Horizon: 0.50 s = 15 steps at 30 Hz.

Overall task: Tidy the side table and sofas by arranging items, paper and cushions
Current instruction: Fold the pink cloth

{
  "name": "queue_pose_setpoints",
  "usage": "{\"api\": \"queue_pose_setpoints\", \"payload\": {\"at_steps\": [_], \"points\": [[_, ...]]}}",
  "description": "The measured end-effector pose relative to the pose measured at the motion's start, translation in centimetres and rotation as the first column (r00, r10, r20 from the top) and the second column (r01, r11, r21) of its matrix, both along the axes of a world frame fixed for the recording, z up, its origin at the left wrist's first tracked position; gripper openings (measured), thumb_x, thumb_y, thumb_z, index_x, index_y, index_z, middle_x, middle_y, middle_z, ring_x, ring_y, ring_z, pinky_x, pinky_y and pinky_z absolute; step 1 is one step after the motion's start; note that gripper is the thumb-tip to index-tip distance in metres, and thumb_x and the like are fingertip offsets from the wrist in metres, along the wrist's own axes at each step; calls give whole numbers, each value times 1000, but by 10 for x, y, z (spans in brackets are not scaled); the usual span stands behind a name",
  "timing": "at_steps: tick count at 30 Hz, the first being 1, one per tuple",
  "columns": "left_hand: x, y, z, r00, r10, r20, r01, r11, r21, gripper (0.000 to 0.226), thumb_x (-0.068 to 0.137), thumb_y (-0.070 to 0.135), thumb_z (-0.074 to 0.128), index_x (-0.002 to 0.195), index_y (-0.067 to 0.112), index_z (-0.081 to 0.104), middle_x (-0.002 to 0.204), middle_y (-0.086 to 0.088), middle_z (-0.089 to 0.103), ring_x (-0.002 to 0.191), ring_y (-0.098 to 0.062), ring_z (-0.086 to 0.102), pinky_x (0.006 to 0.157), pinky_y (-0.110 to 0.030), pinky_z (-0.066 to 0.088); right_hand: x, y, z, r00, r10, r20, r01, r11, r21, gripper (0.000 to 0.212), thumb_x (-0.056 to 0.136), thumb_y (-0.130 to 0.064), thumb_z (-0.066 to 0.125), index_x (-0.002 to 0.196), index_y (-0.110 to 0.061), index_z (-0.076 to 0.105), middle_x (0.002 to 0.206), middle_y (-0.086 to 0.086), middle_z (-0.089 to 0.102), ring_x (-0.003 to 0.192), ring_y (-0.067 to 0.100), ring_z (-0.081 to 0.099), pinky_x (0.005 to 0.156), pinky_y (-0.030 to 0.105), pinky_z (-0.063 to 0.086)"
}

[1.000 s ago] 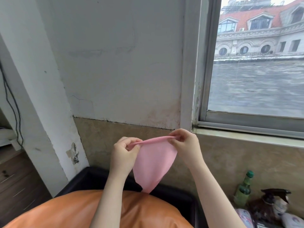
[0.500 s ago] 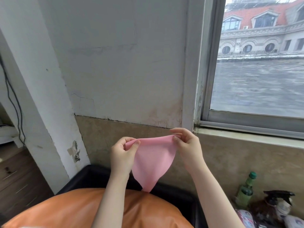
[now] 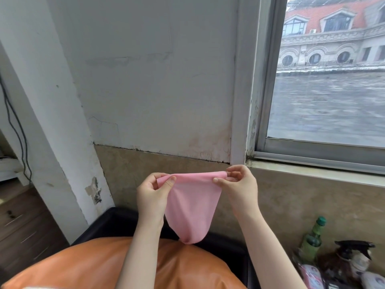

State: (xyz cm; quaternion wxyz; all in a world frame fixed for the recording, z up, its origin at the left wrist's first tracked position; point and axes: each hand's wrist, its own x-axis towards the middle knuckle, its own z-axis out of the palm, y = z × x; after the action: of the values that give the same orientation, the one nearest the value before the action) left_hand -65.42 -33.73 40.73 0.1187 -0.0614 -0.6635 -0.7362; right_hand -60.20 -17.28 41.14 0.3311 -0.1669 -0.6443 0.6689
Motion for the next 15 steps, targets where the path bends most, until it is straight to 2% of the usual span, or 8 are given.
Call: {"api": "queue_pose_setpoints", "payload": {"at_steps": [3, 6, 12, 15], "points": [[1, 4, -2, 1000, 2, 9, -2, 1000, -8, 13, 81, 6, 71, 74, 15, 64, 68, 1, 61, 67, -13, 54, 65, -27, 44, -1, -1, 0, 993, -119, -14, 119, 993, -3, 37, 64, -2, 82, 82, -15, 53, 81, -4, 60, 65, 3, 57, 55, 4, 42], [1, 7, -4, 1000, 10, 14, -10, 1000, -10, 14, 81, 6, 71, 74, 16, 64, 67, 2, 61, 66, -14, 53, 66, -29, 44, -3, -2, -1, 989, -146, -38, 145, 989, -30, 30, 64, -2, 82, 74, -15, 57, 73, -4, 60, 63, 5, 55, 55, 5, 42], [1, 6, -2, 1000, -1, -1, 1, 1000, -10, 17, 81, 4, 70, 75, 18, 64, 71, 2, 63, 68, -13, 55, 67, -27, 44, -4, -2, -1, 992, -96, -86, 84, 987, -140, 26, 65, 3, 80, 76, -15, 64, 75, 0, 66, 67, 8, 61, 60, 9, 45], [1, 5, -2, 1000, -13, 6, 13, 1000, -2, 17, 82, 4, 70, 76, 19, 64, 73, 1, 64, 71, -14, 57, 68, -27, 44, -2, -4, 2, 992, -68, -110, 45, 979, -196, 27, 66, 7, 78, 79, -14, 66, 74, -1, 67, 64, 3, 62, 61, 9, 46]]}}
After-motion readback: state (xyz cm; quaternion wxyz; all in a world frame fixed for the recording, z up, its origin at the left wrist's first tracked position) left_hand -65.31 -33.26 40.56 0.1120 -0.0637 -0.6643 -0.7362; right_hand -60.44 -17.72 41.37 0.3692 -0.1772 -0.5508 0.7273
